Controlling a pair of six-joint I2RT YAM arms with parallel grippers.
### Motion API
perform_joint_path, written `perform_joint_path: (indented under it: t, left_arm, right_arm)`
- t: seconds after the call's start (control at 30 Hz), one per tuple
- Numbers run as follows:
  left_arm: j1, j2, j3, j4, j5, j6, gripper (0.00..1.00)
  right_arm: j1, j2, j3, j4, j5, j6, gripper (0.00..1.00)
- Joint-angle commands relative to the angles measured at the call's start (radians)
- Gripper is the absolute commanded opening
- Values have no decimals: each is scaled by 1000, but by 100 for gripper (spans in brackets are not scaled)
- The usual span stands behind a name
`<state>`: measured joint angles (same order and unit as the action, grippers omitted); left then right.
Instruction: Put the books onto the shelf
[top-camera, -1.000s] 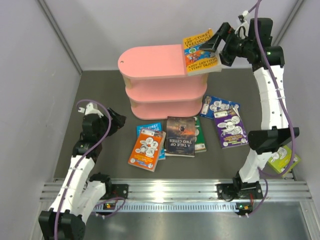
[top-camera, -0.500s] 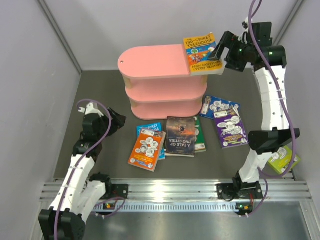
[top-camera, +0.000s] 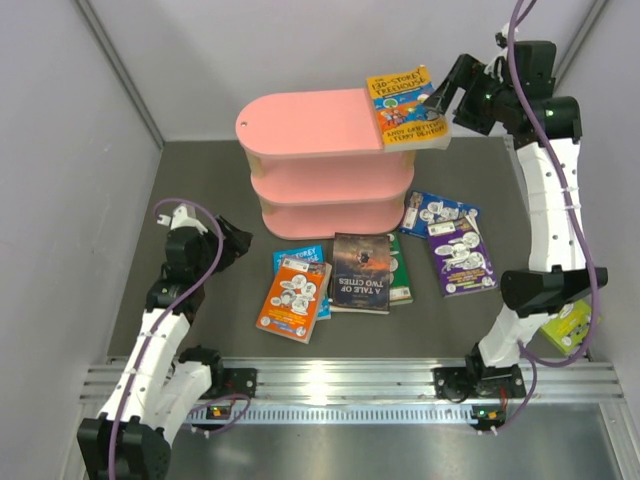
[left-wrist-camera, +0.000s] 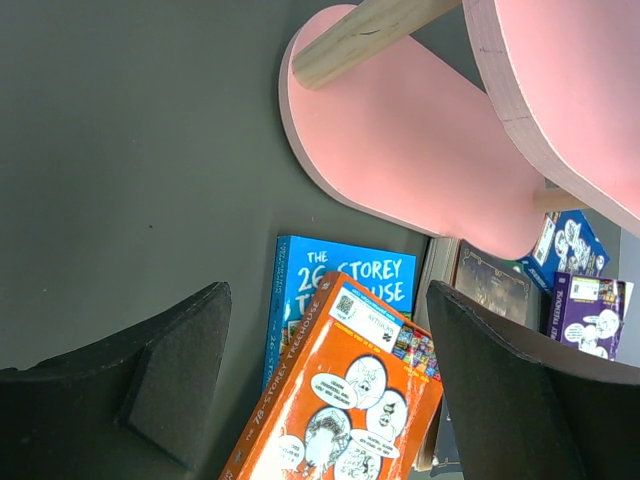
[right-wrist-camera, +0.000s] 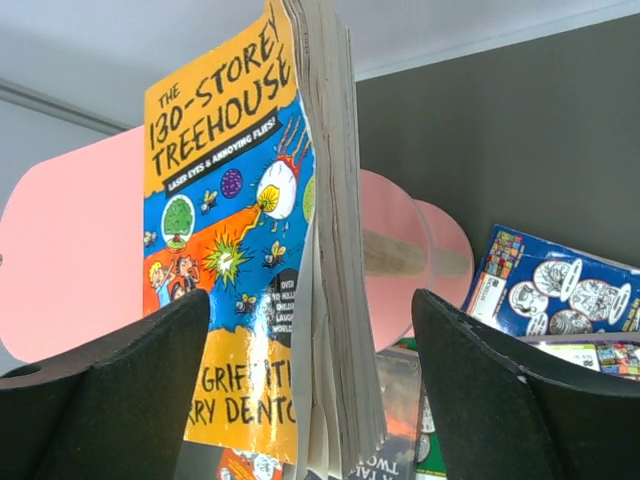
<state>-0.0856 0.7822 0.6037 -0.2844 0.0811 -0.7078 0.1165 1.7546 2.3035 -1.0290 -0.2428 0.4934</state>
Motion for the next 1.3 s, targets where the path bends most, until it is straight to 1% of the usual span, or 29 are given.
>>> perform_joint_path:
  t: [0.0,0.07,0.13,0.17,0.23,0.27,0.37,0.6,0.73,0.9,0.93,0.97,1.0,1.03,1.07,1.1,1.13,1.27]
  left_arm:
    - [4,2,-2,50,-14,10,84]
    - [4,3,-4,51,-15,10,84]
    - [4,5,-5,50,-15,10,84]
    - [4,3,-5,51,-17,11,84]
    - [4,5,-7,53,-17,11,84]
    - [4,6,-10,51,-17,11,84]
    - [4,6,-12,53,-18,10,84]
    - [4,8,-18,56,-20,11,84]
    - [4,8,-21,56,-20,13,84]
    - [4,-1,-18,50,-20,19,84]
    - [4,-3,-13,47,-20,22,84]
    - [4,-6,-12,41,-23,22,84]
    - [4,-8,-12,36,-24,25,84]
    - [4,-9,-10,34,-23,28,84]
    - [4,-14,-9,31,-23,27,84]
    - [4,-15,-5,30,-21,27,84]
    - [4,-18,-4,25,-18,25,84]
    - [4,-26,4,18,-14,21,84]
  right_arm:
    - [-9,-41,-25,86,-19,5,79]
    - [-8,-41,-41,95,-27,8,66]
    - [2,-34,-52,99,-30,7,56]
    - [5,-32,-55,98,-29,5,46]
    - [18,-26,-59,101,-24,5,40]
    - [25,-23,-58,102,-21,2,34]
    - [46,-14,-55,104,-7,-1,26]
    - [94,-4,-42,110,13,2,18]
    - [132,-1,-42,113,40,7,18]
    - [144,0,-47,109,57,14,18]
    - [146,-4,-52,109,69,16,18]
    - [146,-12,-58,109,76,14,25]
    - [146,-26,-70,112,83,13,35]
    - [146,-33,-73,113,98,8,52]
    - [146,-47,-76,113,106,5,84]
    - [146,-53,-75,115,115,4,95]
    - [146,-61,-76,115,134,-3,100]
    - [143,-98,-85,132,148,-21,100]
